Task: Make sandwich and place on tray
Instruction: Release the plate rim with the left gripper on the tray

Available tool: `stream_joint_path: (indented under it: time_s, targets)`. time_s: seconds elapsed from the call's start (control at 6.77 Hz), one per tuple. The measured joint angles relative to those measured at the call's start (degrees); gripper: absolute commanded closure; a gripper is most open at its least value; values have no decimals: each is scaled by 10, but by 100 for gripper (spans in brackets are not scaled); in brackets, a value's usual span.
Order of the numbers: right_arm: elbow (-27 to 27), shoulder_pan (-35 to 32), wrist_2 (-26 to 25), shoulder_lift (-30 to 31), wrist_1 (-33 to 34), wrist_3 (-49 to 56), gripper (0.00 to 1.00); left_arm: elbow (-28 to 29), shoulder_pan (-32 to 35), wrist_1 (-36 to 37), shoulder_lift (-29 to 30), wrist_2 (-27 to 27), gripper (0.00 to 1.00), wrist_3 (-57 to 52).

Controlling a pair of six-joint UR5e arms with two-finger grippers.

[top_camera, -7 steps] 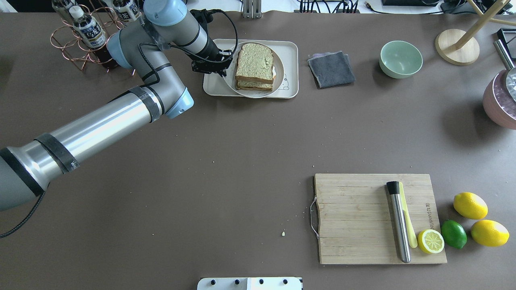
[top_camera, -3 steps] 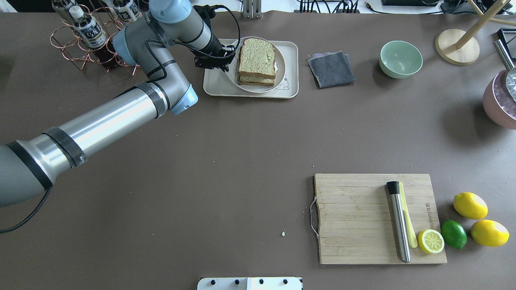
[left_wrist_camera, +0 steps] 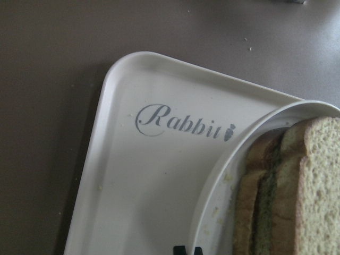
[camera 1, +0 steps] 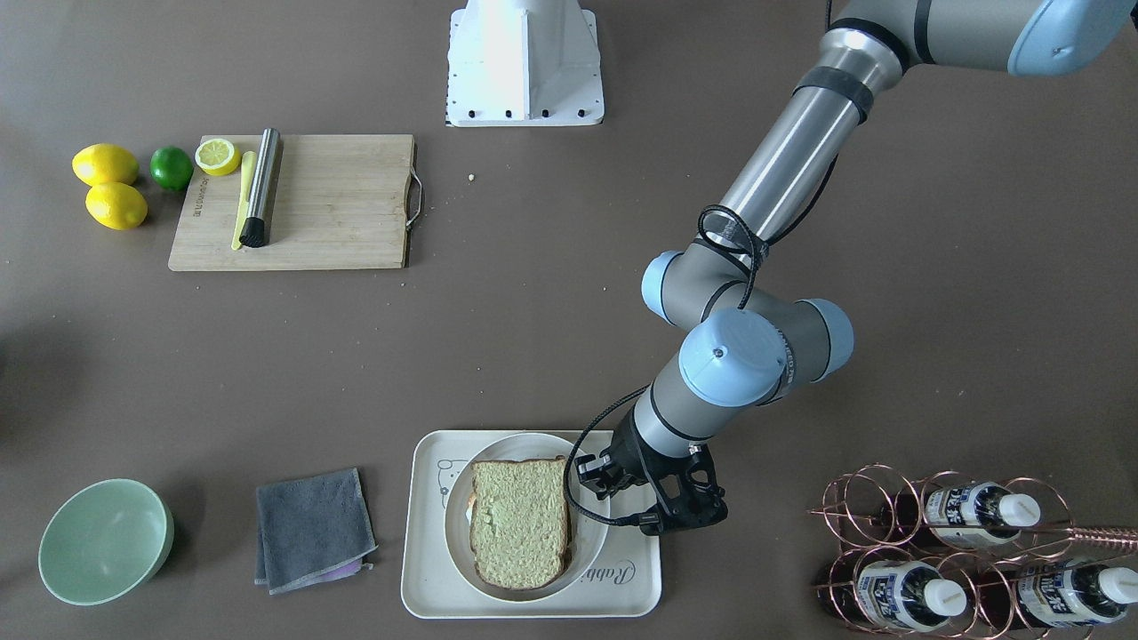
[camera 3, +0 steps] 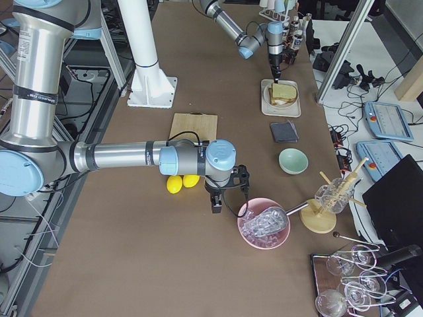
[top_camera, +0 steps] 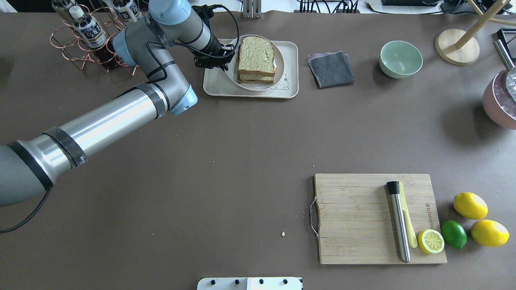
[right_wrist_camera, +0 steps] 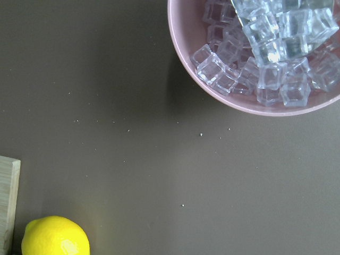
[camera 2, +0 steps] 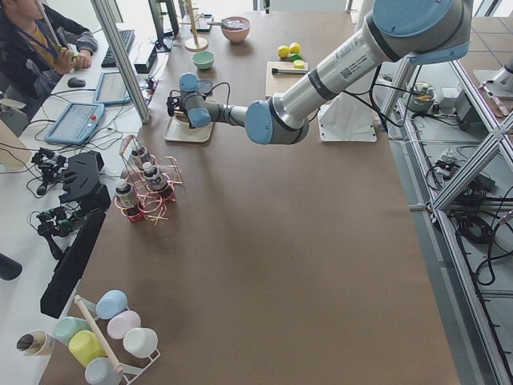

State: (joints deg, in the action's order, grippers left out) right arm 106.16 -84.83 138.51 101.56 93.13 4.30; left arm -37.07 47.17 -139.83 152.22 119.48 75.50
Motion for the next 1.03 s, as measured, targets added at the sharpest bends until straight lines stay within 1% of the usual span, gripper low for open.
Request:
stream_joint_path:
  time_s: [0.15, 0.3, 0.44, 0.59, 1.03]
  targets:
    - [0, 0, 0, -1, 0, 0, 0, 1, -1, -4, 0, -6, 69, 4]
    - [2, 0, 0, -1, 0, 0, 0, 1, -4, -8, 0, -13, 58, 6]
    - [3, 0, 0, -1, 0, -1, 0, 1, -5, -9, 0, -16, 50, 7]
    - [4, 0, 1, -1, 1, -1, 0, 2, -6, -9, -1, -17, 46, 6]
    - [3, 0, 5, -1, 2, -1, 0, 1, 0, -9, -2, -18, 47, 4]
